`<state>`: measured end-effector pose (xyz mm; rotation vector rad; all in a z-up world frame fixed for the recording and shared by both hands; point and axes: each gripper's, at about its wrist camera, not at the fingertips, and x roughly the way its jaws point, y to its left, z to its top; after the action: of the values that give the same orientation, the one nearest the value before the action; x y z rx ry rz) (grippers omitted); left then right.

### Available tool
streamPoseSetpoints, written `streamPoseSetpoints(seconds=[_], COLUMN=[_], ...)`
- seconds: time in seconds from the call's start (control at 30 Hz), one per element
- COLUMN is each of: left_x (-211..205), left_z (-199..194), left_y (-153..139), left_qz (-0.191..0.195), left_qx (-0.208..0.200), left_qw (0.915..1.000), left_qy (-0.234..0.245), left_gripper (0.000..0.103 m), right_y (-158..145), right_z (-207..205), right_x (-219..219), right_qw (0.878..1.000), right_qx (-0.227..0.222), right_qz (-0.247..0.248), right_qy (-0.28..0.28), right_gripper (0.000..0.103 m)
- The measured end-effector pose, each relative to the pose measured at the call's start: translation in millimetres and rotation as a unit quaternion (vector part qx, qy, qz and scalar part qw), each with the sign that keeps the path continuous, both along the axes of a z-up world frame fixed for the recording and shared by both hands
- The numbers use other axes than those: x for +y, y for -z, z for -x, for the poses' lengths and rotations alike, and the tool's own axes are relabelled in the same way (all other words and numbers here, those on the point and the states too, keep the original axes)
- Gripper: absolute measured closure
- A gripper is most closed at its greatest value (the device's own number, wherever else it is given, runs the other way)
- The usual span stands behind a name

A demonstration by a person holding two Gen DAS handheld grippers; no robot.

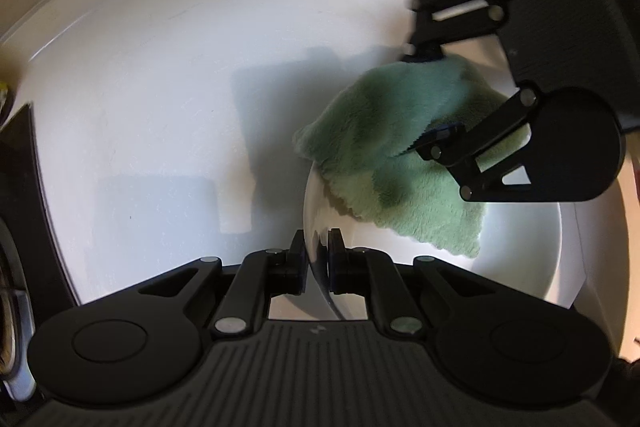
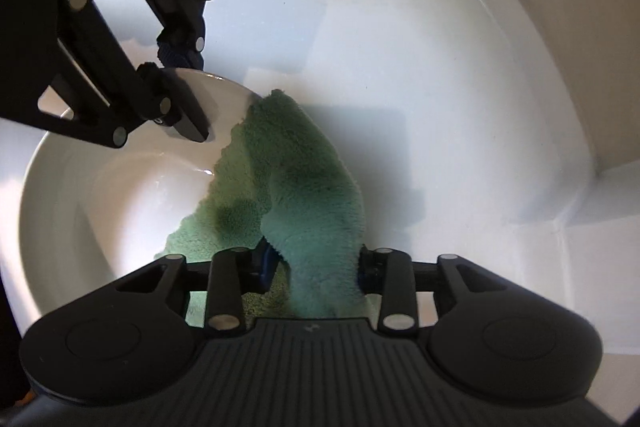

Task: Clean bowl
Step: 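Scrub the bowl bottom with the towel in the right gripper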

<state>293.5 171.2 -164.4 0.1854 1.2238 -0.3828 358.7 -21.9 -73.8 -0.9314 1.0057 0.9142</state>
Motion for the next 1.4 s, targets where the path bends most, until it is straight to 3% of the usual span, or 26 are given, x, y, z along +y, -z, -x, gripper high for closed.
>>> streamPoseSetpoints(seconds=[0.07, 0.2, 0.3, 0.43, 0.5, 0.6, 0.8, 0.93, 1.1, 1.2, 1.27, 1.33, 1.4], left_x=[0, -1, -4, -8, 7, -17, -19, -14, -6, -3, -3, -3, -1], left_z=[2, 5, 7, 2, 11, -24, -37, -34, -26, -24, -23, -22, -21], left_y=[0, -1, -2, -6, -38, -10, -7, -7, -8, -8, -9, -9, -11], left_qz=[0.003, 0.009, 0.011, 0.017, 0.026, 0.026, -0.008, -0.015, -0.001, 0.004, 0.008, 0.013, 0.016], left_qx=[-0.004, -0.013, -0.011, -0.001, 0.003, 0.009, 0.018, 0.012, -0.003, -0.012, -0.014, -0.013, -0.005], left_qw=[0.9999, 0.9996, 0.9996, 0.9998, 0.9996, 0.9992, 0.9988, 0.9995, 0.9999, 0.9994, 0.9993, 0.9994, 0.9996], left_qy=[-0.010, -0.025, -0.024, -0.011, -0.001, 0.028, 0.044, 0.026, -0.015, -0.031, -0.034, -0.031, -0.024], left_gripper=[0.095, 0.096, 0.095, 0.095, 0.095, 0.095, 0.095, 0.094, 0.094, 0.095, 0.095, 0.095, 0.096], right_y=[-1, 0, 3, 7, 6, 4, 2, 0, 1, 3, 2, 5, 14], right_z=[-5, 8, 24, 25, 22, 18, 7, -1, -11, -1, 12, 20, 17], right_x=[-12, -43, -53, -49, -45, -38, -19, -5, -15, -40, -56, -62, -58], right_qw=[0.997, 0.973, 0.961, 0.969, 0.976, 0.987, 0.998, 0.999, 0.992, 0.964, 0.945, 0.937, 0.946], right_qx=[0.028, 0.077, 0.101, 0.106, 0.101, 0.090, 0.062, 0.027, 0.044, 0.086, 0.118, 0.139, 0.133], right_qz=[-0.013, -0.029, -0.035, -0.027, -0.020, -0.008, 0.014, 0.006, -0.034, -0.059, -0.075, -0.082, -0.073], right_qy=[0.073, 0.216, 0.256, 0.223, 0.191, 0.135, 0.011, -0.017, 0.117, 0.243, 0.296, 0.310, 0.286], right_gripper=[0.077, 0.077, 0.077, 0.078, 0.079, 0.079, 0.078, 0.077, 0.077, 0.077, 0.077, 0.077, 0.078])
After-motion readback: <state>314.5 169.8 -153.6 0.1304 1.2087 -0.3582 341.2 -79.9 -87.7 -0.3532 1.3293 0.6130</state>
